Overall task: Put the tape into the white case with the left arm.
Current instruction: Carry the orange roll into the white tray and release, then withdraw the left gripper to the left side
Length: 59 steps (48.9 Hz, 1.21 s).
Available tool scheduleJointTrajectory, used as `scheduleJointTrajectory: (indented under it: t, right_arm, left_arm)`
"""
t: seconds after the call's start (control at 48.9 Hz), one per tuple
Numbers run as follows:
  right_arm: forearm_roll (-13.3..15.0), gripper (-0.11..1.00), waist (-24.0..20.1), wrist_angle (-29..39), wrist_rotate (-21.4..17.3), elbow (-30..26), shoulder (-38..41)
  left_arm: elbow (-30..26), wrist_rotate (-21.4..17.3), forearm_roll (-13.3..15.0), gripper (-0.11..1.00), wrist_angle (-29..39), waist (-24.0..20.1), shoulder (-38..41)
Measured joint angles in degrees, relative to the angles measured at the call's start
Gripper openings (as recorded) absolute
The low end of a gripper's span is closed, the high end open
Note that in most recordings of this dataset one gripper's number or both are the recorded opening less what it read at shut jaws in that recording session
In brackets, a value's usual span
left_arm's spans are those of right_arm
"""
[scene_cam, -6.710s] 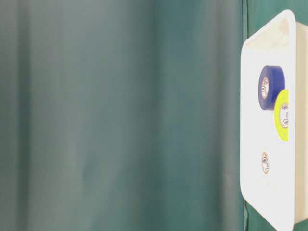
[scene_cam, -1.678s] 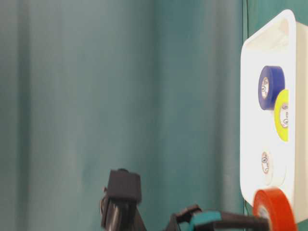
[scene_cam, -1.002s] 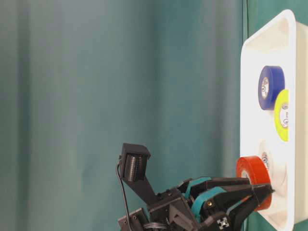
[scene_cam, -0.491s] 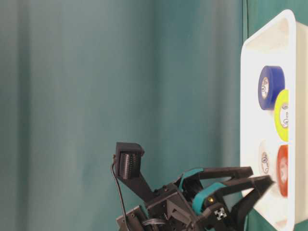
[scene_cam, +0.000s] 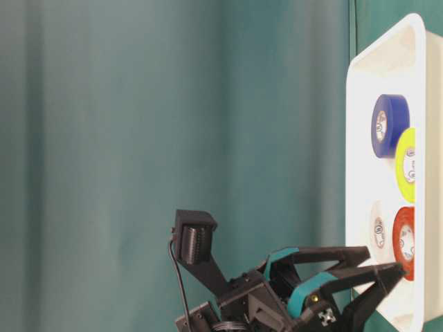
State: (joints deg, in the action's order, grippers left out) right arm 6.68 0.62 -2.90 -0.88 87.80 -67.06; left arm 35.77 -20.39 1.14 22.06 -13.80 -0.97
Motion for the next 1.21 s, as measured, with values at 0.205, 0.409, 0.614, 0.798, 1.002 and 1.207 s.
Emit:
scheduleJointTrajectory:
  t: [0.205, 0.409, 0.614, 0.798, 1.002, 1.207]
  right_arm:
    - [0.0, -0.1, 0.0, 0.0, 0.0, 0.0, 0.0]
    - [0.0, -0.1, 0.0, 0.0, 0.0, 0.0, 0.0]
    - [0.0, -0.1, 0.0, 0.0, 0.0, 0.0, 0.0]
    - [0.0, -0.1, 0.0, 0.0, 0.0, 0.0, 0.0]
    - [0.0, -0.1, 0.0, 0.0, 0.09, 0.0, -0.09]
    - [0.0, -0.1, 0.0, 0.0, 0.0, 0.0, 0.0]
  left_arm:
    - [2.29, 0.18, 0.0, 0.85, 0.0, 0.0, -2.64]
    - [8.61, 0.26, 0.0, 0.85, 0.0, 0.0, -10.02]
    - [16.0, 1.23, 0.0, 0.84, 0.0, 0.26, -19.07]
    - [21.97, 2.46, 0.09, 0.84, 0.0, 1.05, -27.16]
    - [28.12, 2.81, 0.09, 0.84, 0.18, 1.58, -36.04]
    - [31.99, 2.72, 0.09, 0.84, 0.53, 2.11, -46.14]
